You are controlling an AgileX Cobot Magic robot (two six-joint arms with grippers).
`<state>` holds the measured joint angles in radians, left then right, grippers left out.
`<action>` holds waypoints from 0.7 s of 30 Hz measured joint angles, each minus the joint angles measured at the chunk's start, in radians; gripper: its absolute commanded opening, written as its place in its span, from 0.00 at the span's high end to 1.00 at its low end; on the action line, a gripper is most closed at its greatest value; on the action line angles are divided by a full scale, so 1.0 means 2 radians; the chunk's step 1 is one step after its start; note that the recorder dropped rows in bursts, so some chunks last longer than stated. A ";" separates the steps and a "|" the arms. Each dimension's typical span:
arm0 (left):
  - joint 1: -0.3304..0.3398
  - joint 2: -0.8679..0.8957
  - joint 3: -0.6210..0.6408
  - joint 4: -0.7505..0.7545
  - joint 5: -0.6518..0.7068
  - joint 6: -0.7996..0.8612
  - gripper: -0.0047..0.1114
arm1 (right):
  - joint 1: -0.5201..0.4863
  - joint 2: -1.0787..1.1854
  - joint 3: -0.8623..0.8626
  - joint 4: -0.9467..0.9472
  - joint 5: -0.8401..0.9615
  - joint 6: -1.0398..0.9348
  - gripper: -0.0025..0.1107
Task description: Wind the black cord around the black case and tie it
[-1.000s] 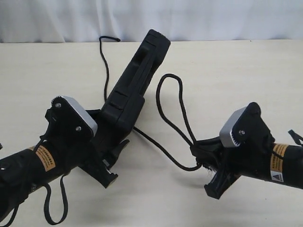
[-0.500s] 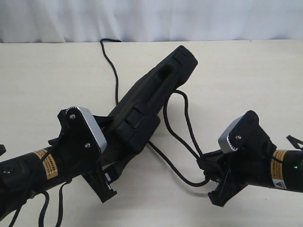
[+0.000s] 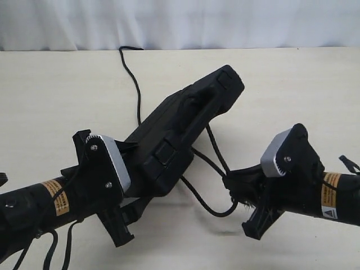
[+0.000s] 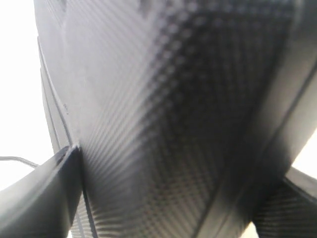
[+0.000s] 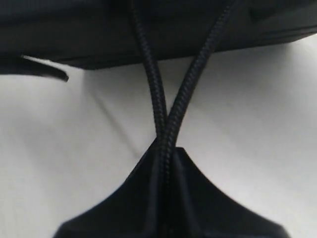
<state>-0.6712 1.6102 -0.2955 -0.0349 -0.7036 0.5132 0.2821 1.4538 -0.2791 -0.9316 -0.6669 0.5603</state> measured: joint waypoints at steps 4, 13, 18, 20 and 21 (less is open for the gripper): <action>0.000 0.000 0.000 0.017 0.004 0.003 0.96 | 0.000 0.000 0.000 0.058 -0.035 -0.019 0.94; 0.004 0.000 -0.003 0.126 0.013 -0.014 0.53 | 0.000 0.001 0.003 0.062 -0.069 -0.022 0.94; 0.004 0.000 -0.003 0.126 0.009 -0.015 0.36 | 0.000 0.001 0.003 0.062 -0.069 -0.021 0.94; 0.004 0.000 -0.003 0.126 0.005 -0.023 0.31 | 0.000 0.001 0.003 0.063 -0.069 -0.021 0.94; 0.004 -0.001 -0.003 0.129 0.002 -0.032 0.29 | 0.000 0.001 0.003 0.063 -0.069 -0.021 0.94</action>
<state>-0.6628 1.6078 -0.3010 0.2236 -0.6988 0.4487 0.2821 1.4556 -0.2723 -0.8062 -0.8039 0.5188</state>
